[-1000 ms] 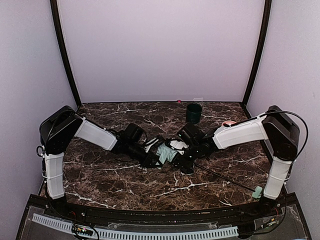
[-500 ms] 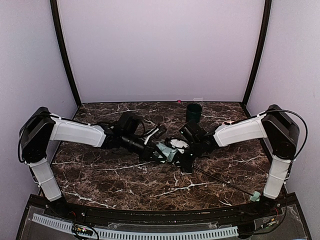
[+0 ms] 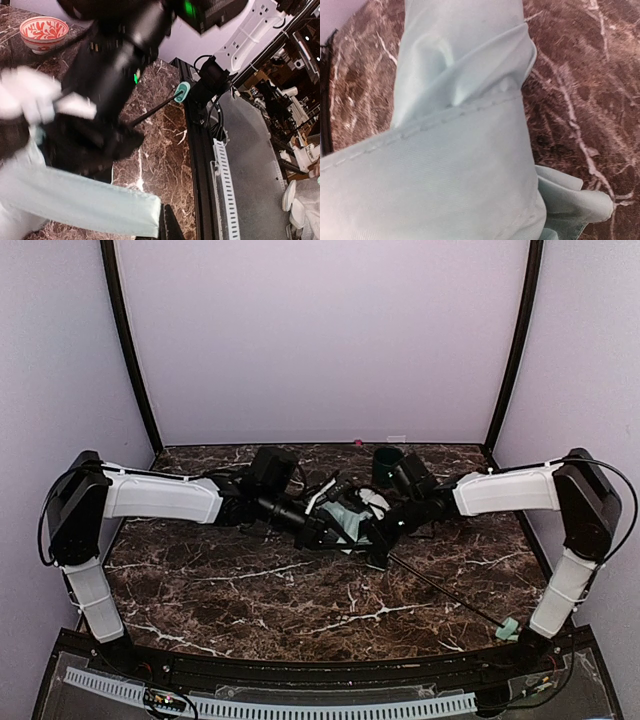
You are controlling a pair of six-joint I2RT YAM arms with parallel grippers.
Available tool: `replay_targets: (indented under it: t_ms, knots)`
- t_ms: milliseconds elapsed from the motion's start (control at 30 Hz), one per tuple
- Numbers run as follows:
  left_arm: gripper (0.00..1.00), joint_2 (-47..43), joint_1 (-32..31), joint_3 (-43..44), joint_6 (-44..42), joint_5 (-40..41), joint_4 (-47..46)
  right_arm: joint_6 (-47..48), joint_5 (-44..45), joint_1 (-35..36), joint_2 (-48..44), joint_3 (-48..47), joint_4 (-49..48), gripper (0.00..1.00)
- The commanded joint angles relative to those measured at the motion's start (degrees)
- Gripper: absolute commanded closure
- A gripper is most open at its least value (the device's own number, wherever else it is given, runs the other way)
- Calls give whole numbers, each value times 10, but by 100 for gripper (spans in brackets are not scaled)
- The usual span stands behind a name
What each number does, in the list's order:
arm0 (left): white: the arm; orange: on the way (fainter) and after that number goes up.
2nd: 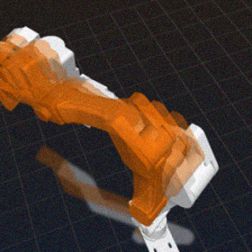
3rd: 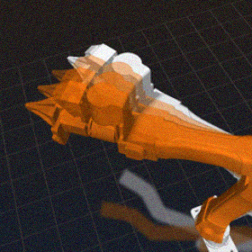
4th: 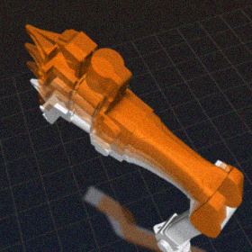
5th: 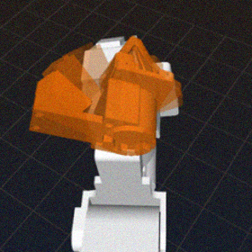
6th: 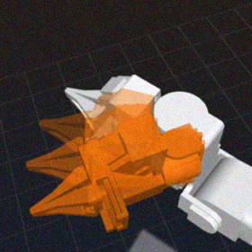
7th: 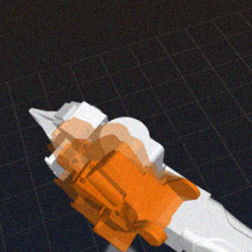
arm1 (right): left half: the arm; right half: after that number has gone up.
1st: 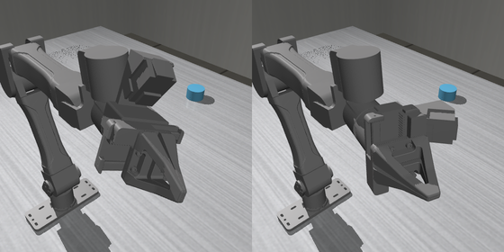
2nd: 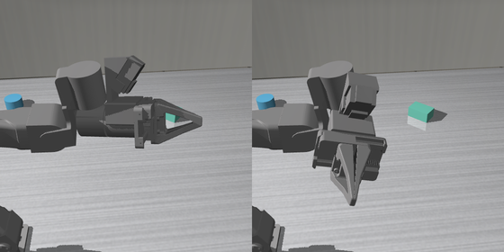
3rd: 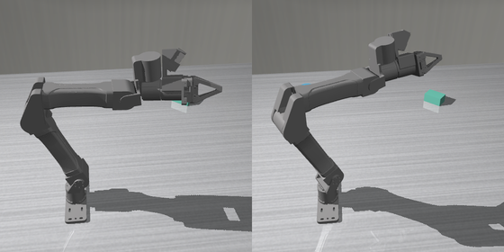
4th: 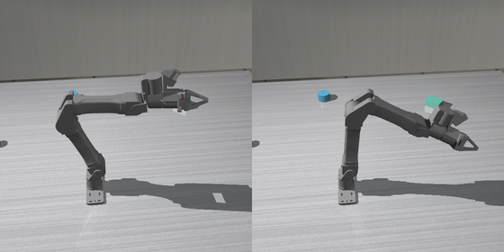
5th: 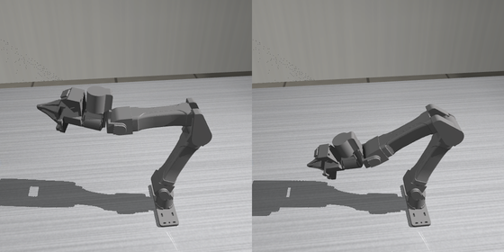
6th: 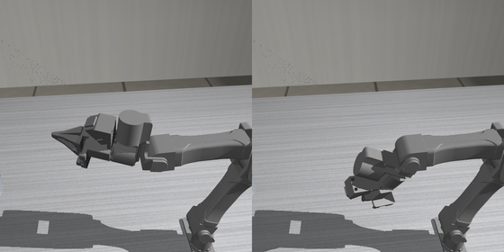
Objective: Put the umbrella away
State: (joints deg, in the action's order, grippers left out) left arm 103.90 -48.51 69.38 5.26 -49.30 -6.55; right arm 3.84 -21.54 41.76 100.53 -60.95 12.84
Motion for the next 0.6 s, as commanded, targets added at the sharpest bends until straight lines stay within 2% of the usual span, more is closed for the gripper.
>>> replay_targets:
  t_ms: [0, 100, 267, 433, 567]
  knots:
    - [100, -47, -26, -10, -96, -52, 78, -64, -66, -96, -59, -18, -72, 100]
    - [100, -52, -26, -25, -141, -19, 112, -52, -136, -125, -87, -46, -65, 100]
    - [100, -28, -15, -21, -175, 16, 122, -15, -268, -126, -170, -47, -73, 100]
    - [100, -42, 28, -40, -181, 28, 99, 104, -411, -116, -244, -33, 2, 100]
    - [100, -92, 34, -58, -227, 45, 82, 248, -400, -78, -263, -56, 152, 100]
